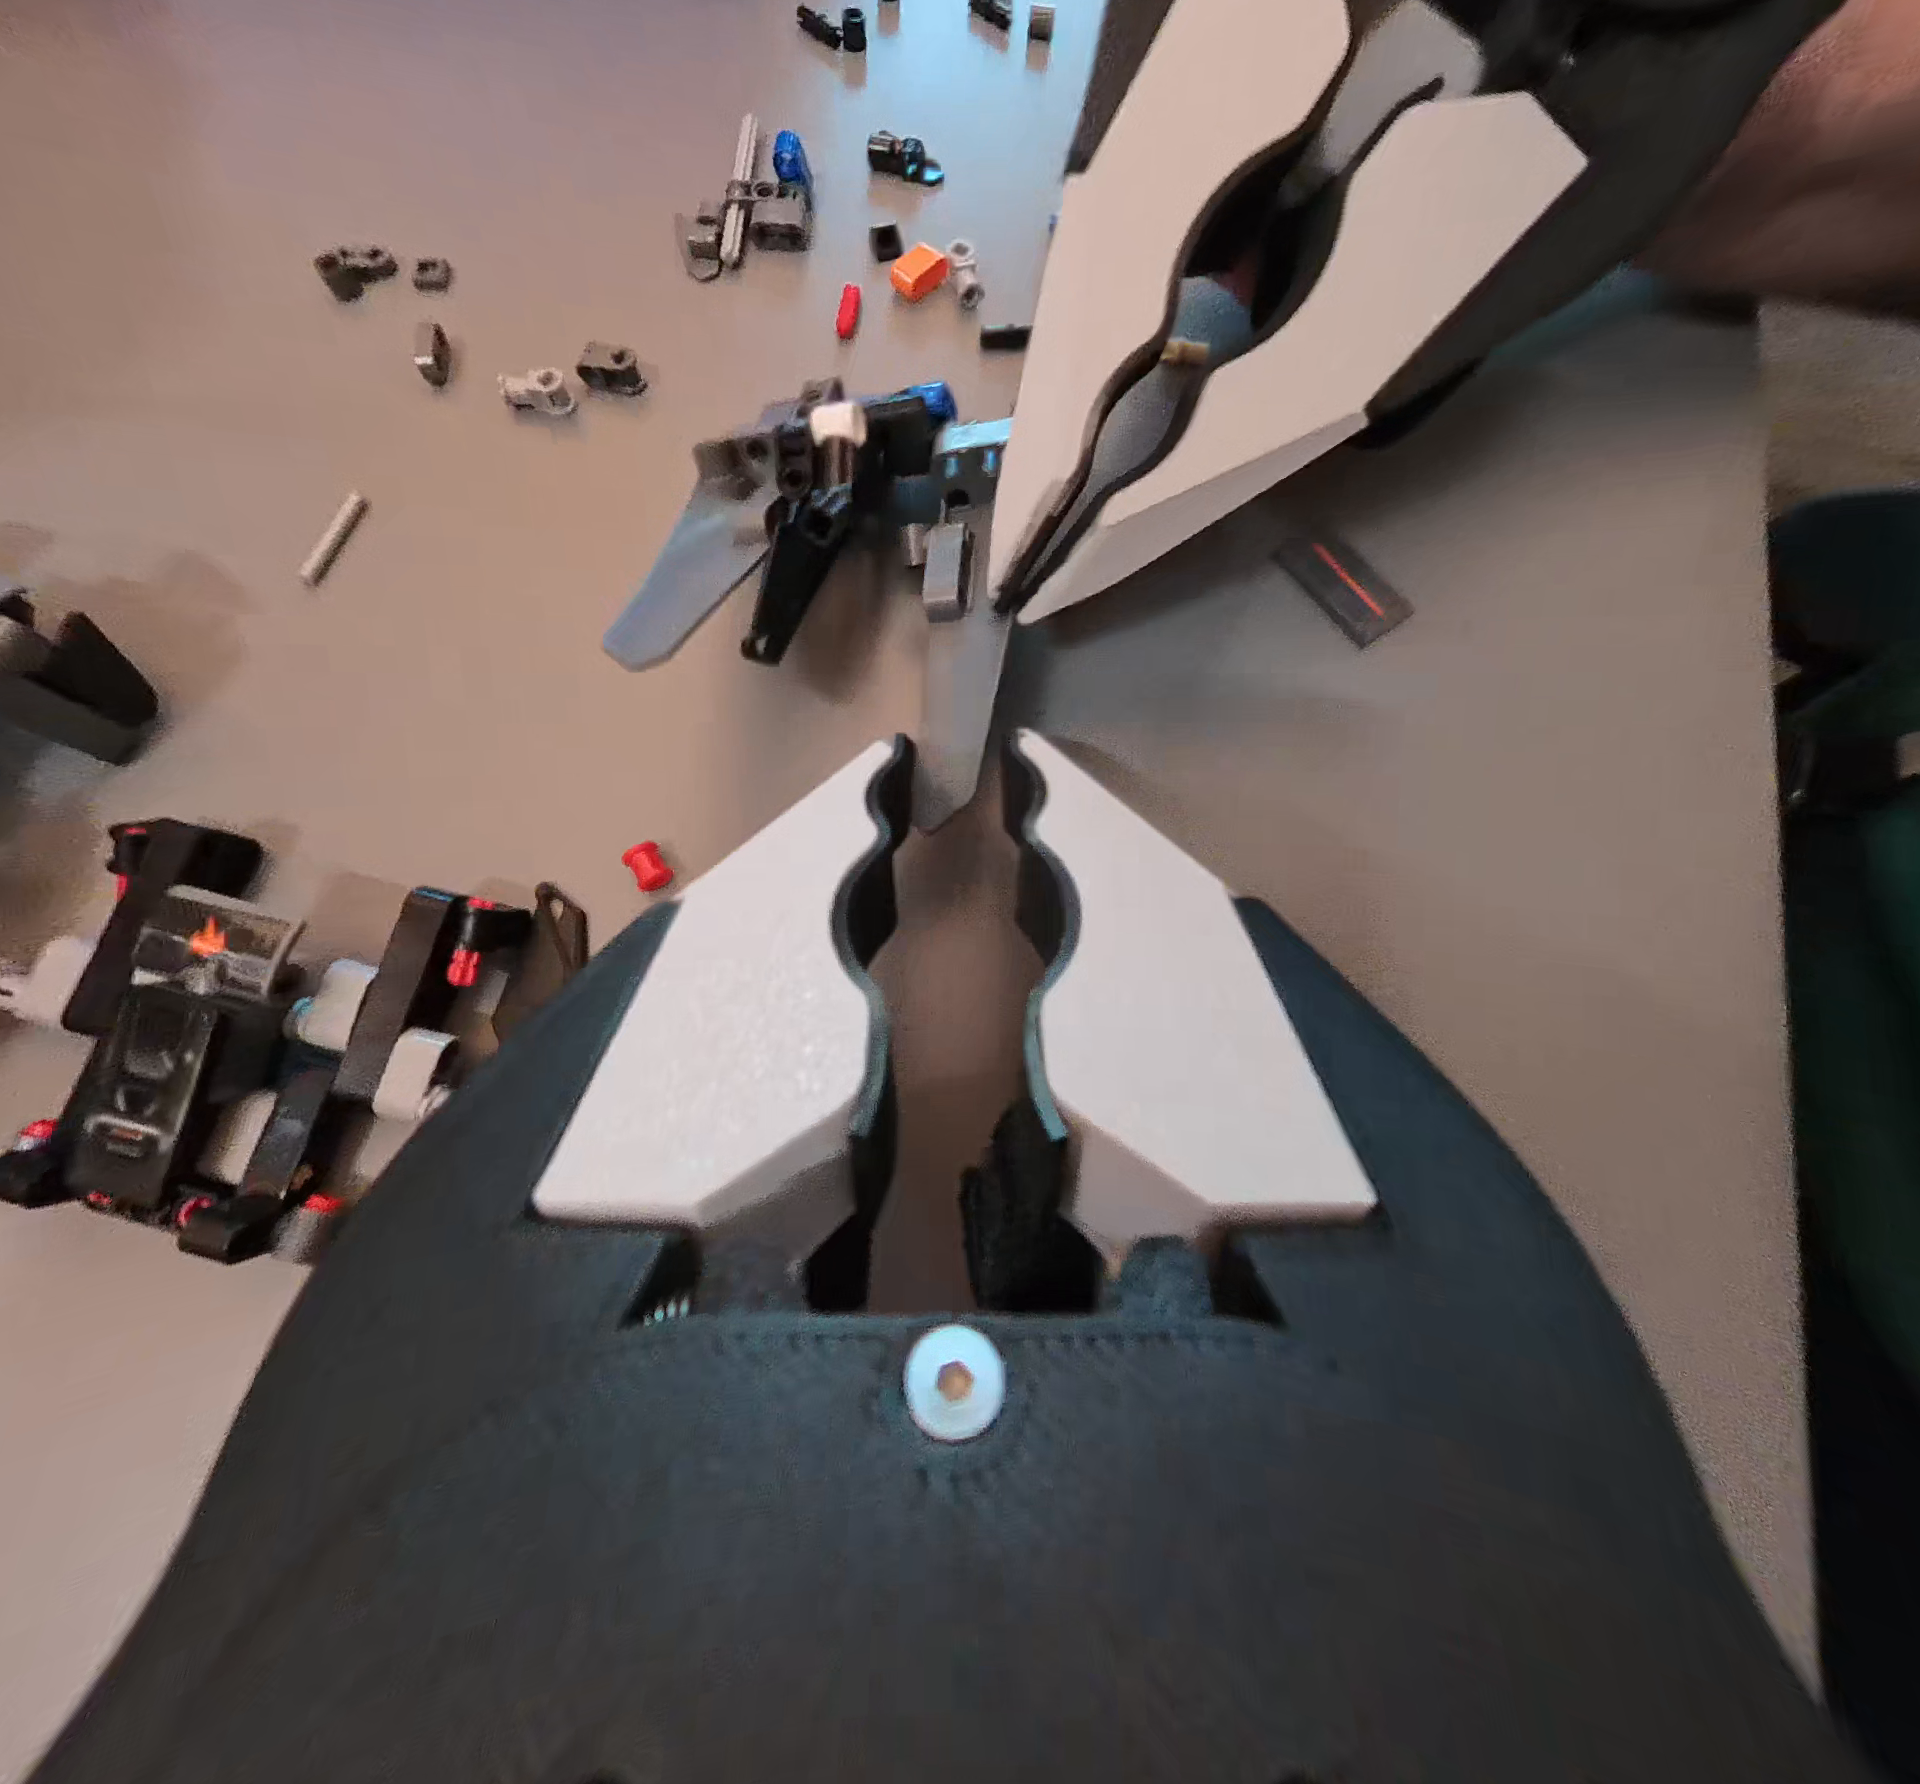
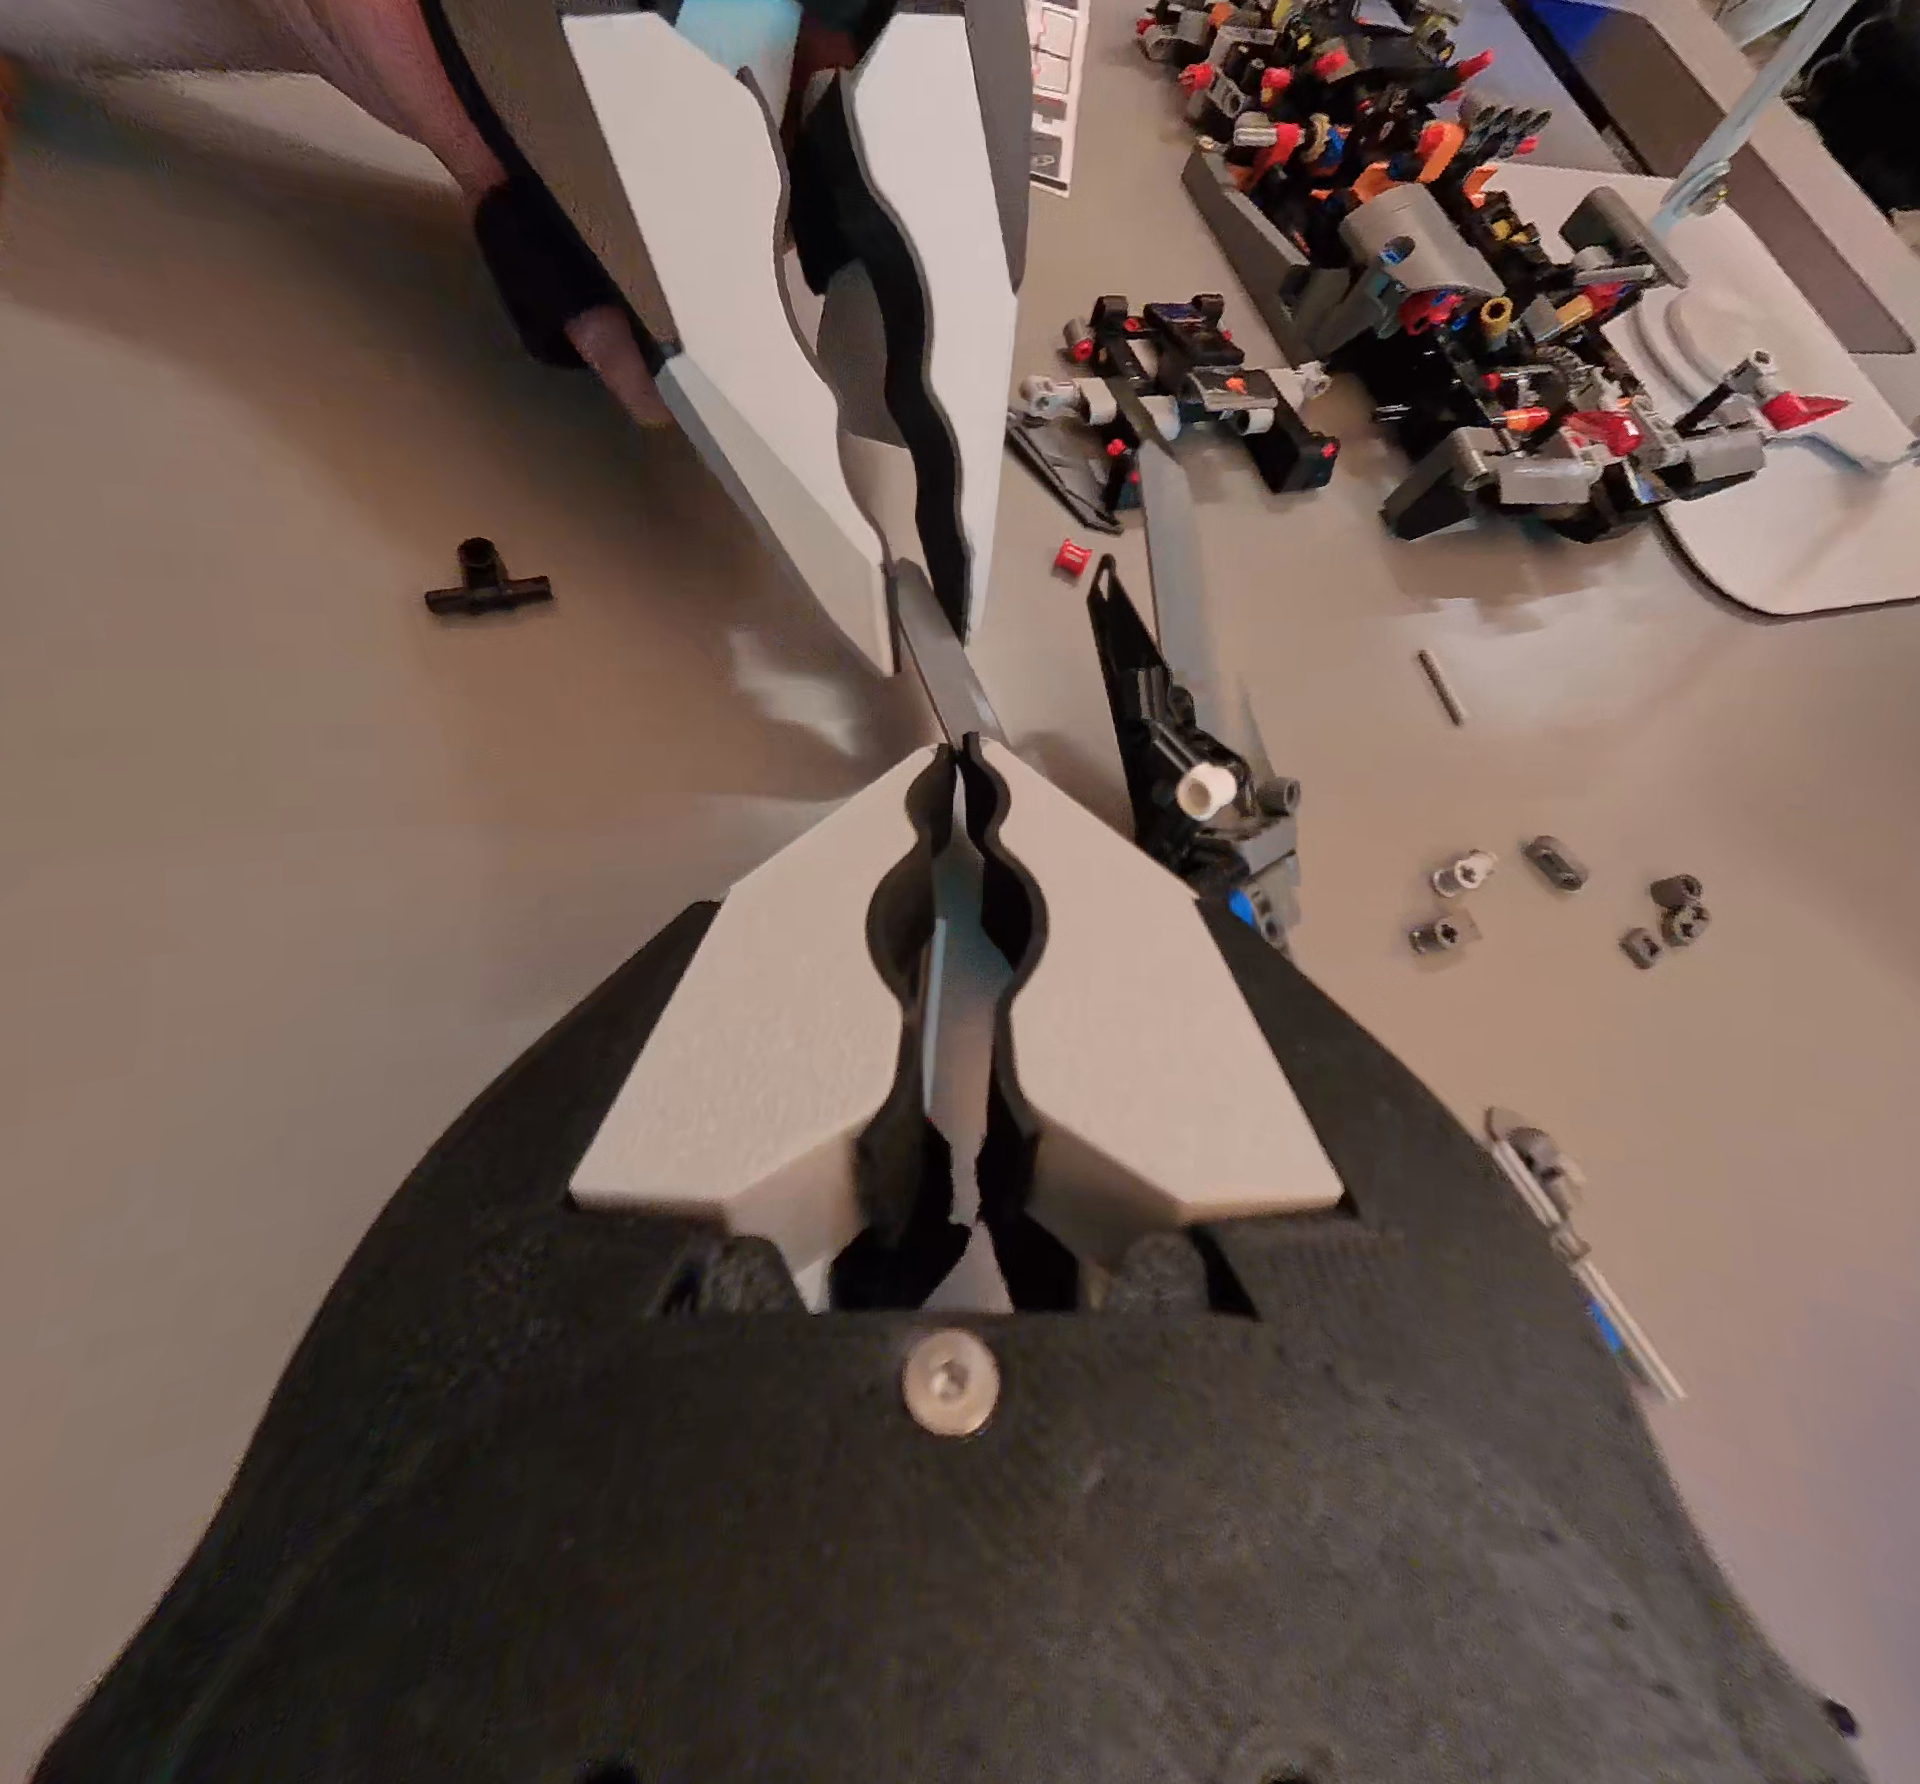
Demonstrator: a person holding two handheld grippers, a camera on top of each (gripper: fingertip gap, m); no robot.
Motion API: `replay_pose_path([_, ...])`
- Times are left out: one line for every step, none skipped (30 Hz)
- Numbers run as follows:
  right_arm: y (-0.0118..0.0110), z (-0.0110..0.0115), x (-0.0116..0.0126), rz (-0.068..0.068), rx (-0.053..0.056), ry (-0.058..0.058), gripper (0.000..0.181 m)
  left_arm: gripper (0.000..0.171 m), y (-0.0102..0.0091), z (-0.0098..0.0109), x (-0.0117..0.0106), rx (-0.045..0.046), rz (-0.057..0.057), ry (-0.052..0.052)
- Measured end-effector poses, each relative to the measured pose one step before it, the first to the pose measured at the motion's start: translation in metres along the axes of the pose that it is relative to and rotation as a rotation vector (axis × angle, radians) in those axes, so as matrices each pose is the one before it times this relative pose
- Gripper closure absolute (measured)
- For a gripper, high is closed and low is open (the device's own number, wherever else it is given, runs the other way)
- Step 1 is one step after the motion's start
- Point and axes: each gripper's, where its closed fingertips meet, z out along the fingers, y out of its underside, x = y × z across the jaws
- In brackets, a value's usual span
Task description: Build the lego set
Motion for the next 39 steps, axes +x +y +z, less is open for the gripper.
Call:
replay_pose_path([0.00052,-0.00006,-0.00188,0.0080,-0.0037,-0.0100,0.181,0.159,-0.00004,0.00016,0.00195,-0.00299,0.0222,-0.0069])
replay_pose_path([0.00032,-0.00068,-0.00040,0.0083,-0.0040,-0.0019,0.181,0.160,0.00057,0.00044,0.00117,-0.00698,0.0202,-0.0093])
replay_pose_path([-0.00071,-0.00148,-0.00100,0.0074,0.0027,-0.0071,0.181,0.160,0.00046,0.00084,0.00140,-0.00348,0.0272,-0.0097])
replay_pose_path([-0.00213,-0.00242,-0.00086,0.0051,0.0127,-0.0061,0.179,0.160,0.00057,0.00103,0.00160,-0.00383,0.0276,-0.0078])
replay_pose_path([-0.00284,-0.00337,-0.00026,0.0068,0.0152,-0.0056,0.177,0.160,0.00113,0.00108,0.00095,-0.00967,0.0245,-0.0113])
replay_pose_path([-0.00391,-0.00468,0.00023,0.0110,0.0206,-0.0085,0.174,0.161,0.00065,0.00087,0.00133,-0.00633,0.0244,-0.0070])
replay_pose_path([-0.00292,-0.00531,0.00286,0.0187,0.0159,-0.0004,0.174,0.161,0.00022,0.00074,0.00182,-0.00360,0.0226,-0.0012])
replay_pose_path([-0.00243,-0.00606,0.00421,0.0272,0.0136,-0.0010,0.174,0.161,-0.00025,0.00026,0.00034,-0.00111,0.0234,-0.0123])
replay_pose_path([-0.00236,-0.00658,0.00731,0.0348,0.0174,0.0107,0.176,0.161,-0.00036,0.00013,0.00054,-0.00169,0.0195,-0.0090])
replay_pose_path([-0.00115,-0.00566,0.00849,0.0417,0.0086,0.0109,0.178,0.161,0.00059,0.00038,0.00098,-0.00616,0.0092,-0.0005])
replay_pose_path([0.00178,-0.00316,0.00937,0.0417,-0.0101,0.0116,0.179,0.161,0.00086,0.00058,0.00083,-0.00534,0.0068,0.0011])
replay_pose_path([0.00538,-0.00007,0.00653,0.0355,-0.0326,-0.0061,0.181,0.161,0.00080,0.00019,0.00014,-0.00370,0.0079,-0.0027])
replay_pose_path([0.00718,0.00220,0.00701,0.0316,-0.0423,0.0019,0.181,0.161,0.00053,0.00009,0.00013,-0.00306,0.0059,-0.0009])
replay_pose_path([0.00566,0.00356,0.00417,0.0178,-0.0341,-0.0074,0.181,0.161,-0.00019,-0.00018,0.00008,0.00151,0.0035,-0.0003])
replay_pose_path([0.00264,0.00336,0.00328,0.0012,-0.0185,0.0022,0.181,0.161,-0.00016,-0.00028,-0.00014,0.00061,0.0004,0.0004])
replay_pose_path([0.00002,0.00255,0.00147,-0.0118,-0.0035,0.0031,0.181,0.161,0.00011,-0.00036,-0.00052,-0.00049,0.0031,-0.0015])
replay_pose_path([0.00088,0.00291,0.00086,0.0001,-0.0125,0.0001,0.181,0.161,0.00053,-0.00028,-0.00013,-0.00310,0.0023,0.0014])
replay_pose_path([0.00343,0.00387,-0.00091,0.0073,-0.0292,-0.0139,0.181,0.161,0.00047,-0.00030,-0.00033,-0.00159,0.0009,0.0001])
replay_pose_path([0.00317,0.00388,-0.00073,-0.0010,-0.0192,-0.0074,0.181,0.161,0.00028,-0.00035,-0.00035,-0.00041,0.0000,-0.0008])
replay_pose_path([0.00023,0.00212,-0.00074,-0.0045,0.0031,-0.0036,0.181,0.161,0.00124,-0.00005,0.00004,-0.00575,0.0032,0.0001])
replay_pose_path([0.00097,0.00137,-0.00086,0.0014,-0.0070,-0.0056,0.181,0.161,0.00140,0.00020,0.00036,-0.00526,0.0040,-0.0004])
replay_pose_path([0.00031,0.00065,-0.00052,-0.0060,-0.0035,-0.0008,0.181,0.161,0.00137,0.00049,0.00063,-0.00325,0.0003,0.0025])
replay_pose_path([0.00018,0.00085,-0.00074,-0.0124,-0.0015,0.0023,0.181,0.161,0.00074,0.00026,0.00066,-0.00100,-0.0009,0.0025])
replay_pose_path([0.00079,0.00157,-0.00070,-0.0083,-0.0058,0.0044,0.181,0.161,0.00038,0.00003,0.00023,-0.00087,0.0008,0.0002])
replay_pose_path([0.00041,0.00149,-0.00050,-0.0018,-0.0042,0.0047,0.181,0.161,0.00046,-0.00020,0.00013,-0.00351,0.0040,-0.0003])
replay_pose_path([-0.00061,0.00054,-0.00011,-0.0046,0.0024,0.0080,0.181,0.161,-0.00023,-0.00075,-0.00054,-0.00087,0.0071,-0.0041])
replay_pose_path([0.00078,0.00077,0.00007,-0.0116,-0.0062,0.0102,0.181,0.161,-0.00057,-0.00098,-0.00044,-0.00019,0.0017,-0.0012])
replay_pose_path([0.00251,0.00110,0.00120,-0.0083,-0.0178,0.0136,0.181,0.161,-0.00042,-0.00090,-0.00013,-0.00180,0.0028,0.0006])
replay_pose_path([-0.00047,0.00021,0.00014,-0.0004,0.0018,0.0024,0.181,0.161,-0.00071,-0.00087,-0.00057,-0.00091,0.0068,-0.0052])
replay_pose_path([-0.00051,0.00017,-0.00037,0.0027,0.0029,-0.0022,0.181,0.161,-0.00105,-0.00105,0.00003,0.00106,0.0070,-0.0021])
replay_pose_path([-0.00025,0.00044,-0.00009,0.0019,0.0052,-0.0004,0.181,0.161,-0.00098,-0.00080,0.00037,-0.00067,0.0044,0.0000])
replay_pose_path([-0.00008,0.00029,-0.00014,0.0015,0.0029,0.0010,0.181,0.161,-0.00072,-0.00073,-0.00035,-0.00077,0.0036,-0.0048])
replay_pose_path([-0.00006,0.00004,-0.00014,-0.0037,0.0002,0.0033,0.181,0.161,-0.00109,-0.00088,-0.00047,0.00340,0.0045,-0.0064])
replay_pose_path([-0.00005,0.00013,-0.00015,-0.0013,-0.0010,0.0029,0.181,0.161,-0.00067,-0.00061,0.00003,0.00135,0.0012,-0.0022])
replay_pose_path([-0.00015,0.00032,-0.00026,-0.0025,-0.0004,0.0035,0.181,0.161,-0.00025,-0.00027,-0.00009,-0.00221,0.0037,-0.0035])
replay_pose_path([0.00000,0.00023,-0.00026,-0.0051,0.0004,0.0030,0.181,0.161,-0.00022,-0.00028,-0.00004,-0.00287,0.0097,-0.0061])
replay_pose_path([0.00000,0.00037,-0.00014,-0.0002,0.0008,0.0016,0.181,0.161,-0.00042,-0.00025,0.00009,-0.00312,0.0091,-0.0060])
replay_pose_path([-0.00002,0.00019,-0.00017,0.0019,0.0014,0.0007,0.181,0.161,-0.00091,-0.00037,0.00003,-0.00081,0.0068,-0.0046])
replay_pose_path([0.00009,0.00038,-0.00036,0.0008,0.0013,-0.0015,0.181,0.161,-0.00102,-0.00048,-0.00011,-0.00099,0.0066,-0.0043])
